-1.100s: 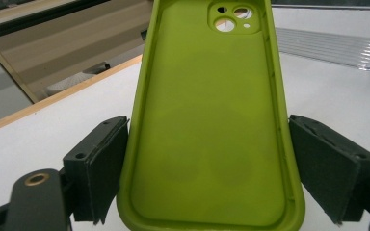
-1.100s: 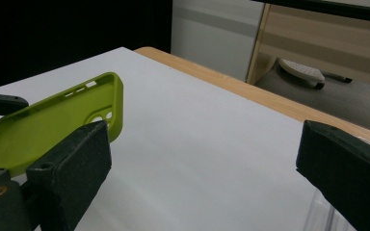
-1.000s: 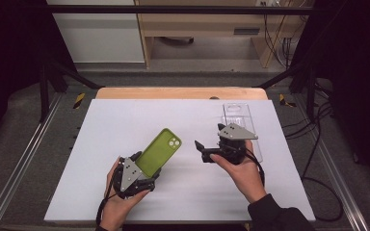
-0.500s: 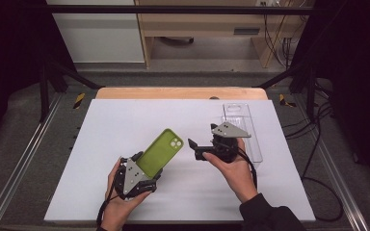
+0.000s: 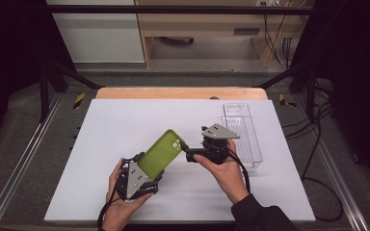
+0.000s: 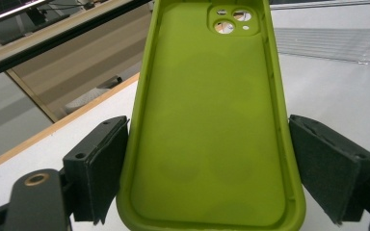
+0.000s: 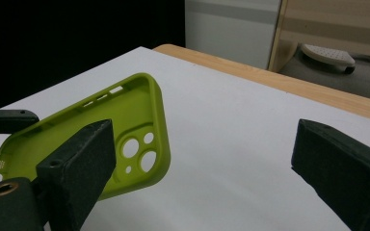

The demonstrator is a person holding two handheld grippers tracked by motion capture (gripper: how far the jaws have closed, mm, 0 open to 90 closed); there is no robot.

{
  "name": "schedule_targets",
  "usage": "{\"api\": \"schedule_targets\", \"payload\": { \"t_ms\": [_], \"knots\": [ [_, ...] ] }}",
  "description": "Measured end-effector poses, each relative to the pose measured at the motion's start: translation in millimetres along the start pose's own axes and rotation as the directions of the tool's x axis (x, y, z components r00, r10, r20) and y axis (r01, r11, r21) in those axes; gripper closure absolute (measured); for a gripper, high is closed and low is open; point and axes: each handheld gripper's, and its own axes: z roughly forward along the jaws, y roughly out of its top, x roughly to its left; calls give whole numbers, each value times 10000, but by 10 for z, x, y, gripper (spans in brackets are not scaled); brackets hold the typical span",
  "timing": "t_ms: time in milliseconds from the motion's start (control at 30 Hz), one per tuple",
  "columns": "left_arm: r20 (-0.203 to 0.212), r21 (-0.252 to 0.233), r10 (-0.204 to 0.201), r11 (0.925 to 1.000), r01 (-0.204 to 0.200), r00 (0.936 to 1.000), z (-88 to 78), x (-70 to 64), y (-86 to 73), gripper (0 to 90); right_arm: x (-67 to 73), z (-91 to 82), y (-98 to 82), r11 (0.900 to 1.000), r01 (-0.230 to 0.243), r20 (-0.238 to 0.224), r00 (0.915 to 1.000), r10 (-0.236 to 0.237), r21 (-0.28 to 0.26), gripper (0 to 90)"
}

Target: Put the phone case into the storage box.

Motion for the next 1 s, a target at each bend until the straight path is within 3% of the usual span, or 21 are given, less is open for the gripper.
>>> {"api": "schedule_targets", "payload": {
  "t_ms": [233,467,700,1000],
  "knots": [
    [-80,-24,168,9999,-168,9998,-8,-17,12,159,48,45,-58,9995,-156,-266,9995,164,290,120],
    [-65,-33,187,9998,-187,9998,-8,-23,15,159,62,58,-125,9985,-493,-365,9981,501,220,176],
    [-26,-53,216,9998,-216,9998,-7,-40,22,159,91,91,-151,9950,-973,-956,9905,991,231,282],
    [-28,-109,319,9994,-320,9995,-11,-58,33,159,109,136,-155,9907,-1327,-1291,9823,1355,296,392]
  ]
}}
